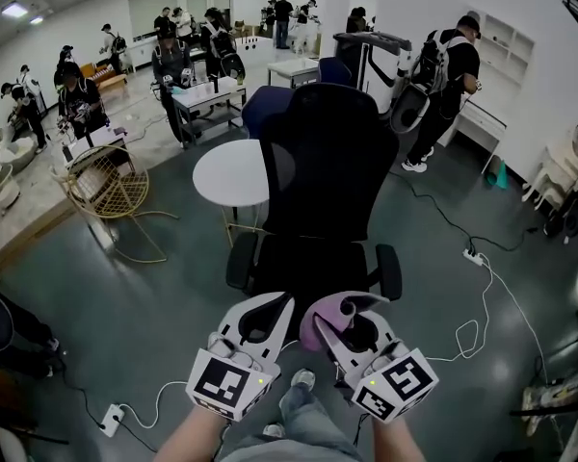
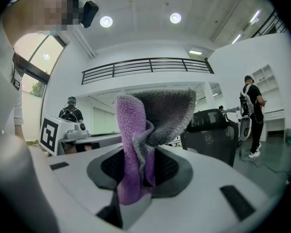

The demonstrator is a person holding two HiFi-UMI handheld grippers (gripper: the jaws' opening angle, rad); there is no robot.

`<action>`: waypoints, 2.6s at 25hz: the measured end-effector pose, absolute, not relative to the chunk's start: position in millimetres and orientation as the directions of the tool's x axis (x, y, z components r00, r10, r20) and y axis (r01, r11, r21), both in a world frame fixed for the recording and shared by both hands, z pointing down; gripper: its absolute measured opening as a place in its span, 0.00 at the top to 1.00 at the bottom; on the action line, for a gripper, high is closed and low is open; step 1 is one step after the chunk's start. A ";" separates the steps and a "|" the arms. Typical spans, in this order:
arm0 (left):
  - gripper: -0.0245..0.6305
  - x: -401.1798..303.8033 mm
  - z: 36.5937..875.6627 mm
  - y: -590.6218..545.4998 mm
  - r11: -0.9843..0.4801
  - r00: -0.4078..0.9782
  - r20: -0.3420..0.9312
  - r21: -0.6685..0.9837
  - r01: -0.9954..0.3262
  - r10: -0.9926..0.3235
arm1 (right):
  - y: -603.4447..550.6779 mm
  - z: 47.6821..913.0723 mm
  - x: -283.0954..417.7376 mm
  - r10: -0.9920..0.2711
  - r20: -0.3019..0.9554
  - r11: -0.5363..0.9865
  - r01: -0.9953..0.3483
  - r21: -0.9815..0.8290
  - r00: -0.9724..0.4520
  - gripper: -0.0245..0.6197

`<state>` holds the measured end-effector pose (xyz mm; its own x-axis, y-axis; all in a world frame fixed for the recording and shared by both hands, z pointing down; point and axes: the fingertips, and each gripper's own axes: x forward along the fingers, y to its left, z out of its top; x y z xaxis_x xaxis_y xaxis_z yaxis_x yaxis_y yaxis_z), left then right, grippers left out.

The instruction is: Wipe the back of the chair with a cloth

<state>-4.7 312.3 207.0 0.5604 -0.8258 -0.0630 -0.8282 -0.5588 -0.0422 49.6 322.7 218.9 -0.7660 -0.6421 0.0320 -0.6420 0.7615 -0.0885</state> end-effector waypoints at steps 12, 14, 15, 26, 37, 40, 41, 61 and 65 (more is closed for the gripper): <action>0.94 9.3 201.4 191.9 -0.532 0.534 -0.052 -0.042 -0.846 -0.844 | 200.8 212.2 56.5 -0.606 0.032 0.790 -0.606 -0.097 -0.795 0.76; 0.94 12.5 200.8 173.5 -0.526 0.528 -0.051 -0.047 -0.849 -0.847 | 183.4 212.7 58.4 -0.599 0.034 0.795 -0.599 -0.094 -0.800 0.76; 0.94 14.0 200.5 165.0 -0.523 0.525 -0.052 -0.048 -0.851 -0.849 | 175.0 213.3 59.7 -0.597 0.035 0.797 -0.597 -0.094 -0.802 0.76; 0.94 27.0 198.8 103.1 -0.515 0.517 -0.047 -0.046 -0.856 -0.855 | 112.4 219.4 73.7 -0.595 0.045 0.795 -0.596 -0.113 -0.803 0.76; 0.94 17.3 201.5 39.6 -0.599 0.600 -0.046 -0.037 -0.800 -0.799 | 48.4 224.4 65.0 -0.673 0.060 0.729 -0.674 -0.116 -0.738 0.76; 0.94 7.8 202.0 15.0 -0.626 0.627 -0.032 -0.024 -0.779 -0.779 | 22.7 227.3 52.7 -0.692 0.075 0.708 -0.696 -0.123 -0.718 0.77; 0.94 3.6 202.0 5.9 -0.633 0.633 -0.032 -0.026 -0.774 -0.773 | 13.0 228.1 47.7 -0.698 0.079 0.701 -0.702 -0.125 -0.712 0.77; 0.94 -62.7 210.9 -112.8 -0.764 0.764 0.005 -0.016 -0.645 -0.645 | -186.1 230.3 -38.5 -0.802 0.141 0.567 -0.814 -0.126 -0.581 0.77; 0.94 -64.5 207.8 -123.8 -0.781 0.781 0.000 -0.008 -0.624 -0.624 | -224.4 207.7 -40.6 -0.829 0.133 0.538 -0.839 -0.083 -0.544 0.77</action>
<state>-64.5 -123.8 207.8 0.7813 -0.6242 -0.0002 -0.6241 -0.7813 -0.0084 -40.6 -224.4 207.7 -0.5440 -0.8286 0.1326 -0.8391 0.5376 -0.0831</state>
